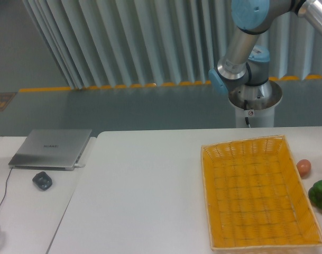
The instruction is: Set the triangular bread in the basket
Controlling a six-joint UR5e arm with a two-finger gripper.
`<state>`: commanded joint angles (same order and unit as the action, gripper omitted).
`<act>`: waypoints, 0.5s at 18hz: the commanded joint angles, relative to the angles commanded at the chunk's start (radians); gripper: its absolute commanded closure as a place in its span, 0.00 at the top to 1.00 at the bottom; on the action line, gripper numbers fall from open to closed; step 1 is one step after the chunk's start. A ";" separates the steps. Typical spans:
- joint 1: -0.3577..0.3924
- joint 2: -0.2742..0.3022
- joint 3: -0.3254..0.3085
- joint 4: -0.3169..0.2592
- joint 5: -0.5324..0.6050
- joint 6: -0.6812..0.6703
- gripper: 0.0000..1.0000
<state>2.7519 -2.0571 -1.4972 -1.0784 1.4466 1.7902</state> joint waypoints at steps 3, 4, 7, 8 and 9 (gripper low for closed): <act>0.009 0.021 0.009 -0.003 -0.002 -0.002 0.00; 0.011 0.029 0.011 -0.003 -0.003 -0.003 0.00; 0.012 0.067 0.022 -0.008 -0.023 -0.021 0.00; 0.006 0.078 0.022 -0.009 -0.034 -0.037 0.00; -0.003 0.098 0.018 -0.011 -0.046 -0.085 0.00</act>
<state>2.7490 -1.9591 -1.4787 -1.0891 1.4006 1.7047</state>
